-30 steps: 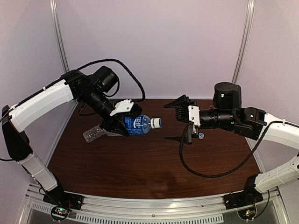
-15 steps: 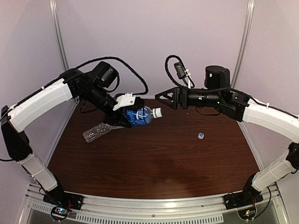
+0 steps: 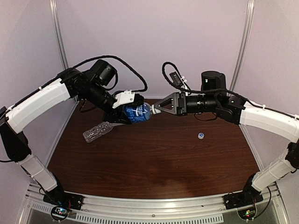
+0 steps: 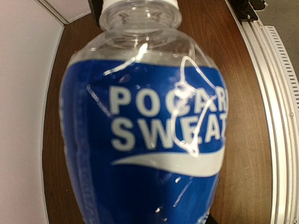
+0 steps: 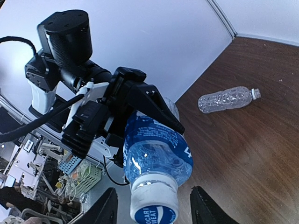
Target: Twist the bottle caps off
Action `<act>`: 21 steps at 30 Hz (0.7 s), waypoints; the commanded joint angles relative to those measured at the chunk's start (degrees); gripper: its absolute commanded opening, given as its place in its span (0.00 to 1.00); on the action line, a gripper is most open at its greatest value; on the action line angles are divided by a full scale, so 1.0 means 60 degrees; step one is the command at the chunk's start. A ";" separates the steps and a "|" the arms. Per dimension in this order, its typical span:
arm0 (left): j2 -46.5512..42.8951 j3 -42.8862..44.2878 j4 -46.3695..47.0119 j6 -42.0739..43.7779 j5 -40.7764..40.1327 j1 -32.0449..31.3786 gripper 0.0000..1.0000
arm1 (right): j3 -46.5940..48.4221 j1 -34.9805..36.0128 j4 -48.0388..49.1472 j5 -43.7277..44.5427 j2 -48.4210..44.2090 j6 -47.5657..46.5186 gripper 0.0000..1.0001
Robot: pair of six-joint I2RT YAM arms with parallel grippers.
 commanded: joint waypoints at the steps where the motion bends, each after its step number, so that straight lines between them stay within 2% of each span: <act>1: -0.0244 -0.0025 0.0400 -0.0113 -0.0058 0.0018 0.40 | 0.0082 -0.0010 -0.0201 -0.0152 0.0175 0.0017 0.49; 6: -0.0233 -0.0030 0.0400 -0.0090 -0.0063 0.0018 0.39 | 0.0191 -0.0036 -0.0483 -0.0033 0.0222 -0.0194 0.30; 11: -0.0228 -0.0052 0.0358 -0.0038 0.0012 0.0030 0.40 | 0.0342 -0.0047 -0.0845 0.0026 0.0258 -0.0563 0.01; 16: -0.0174 -0.0139 0.0072 0.0197 0.0443 0.0025 0.40 | 0.0486 0.0127 -0.1653 0.0714 -0.0196 -0.3011 0.00; 21: -0.0027 -0.0206 -0.0423 0.0570 0.0899 0.0018 0.40 | 0.0054 0.0565 -0.1698 0.1462 -0.1143 -0.6729 0.00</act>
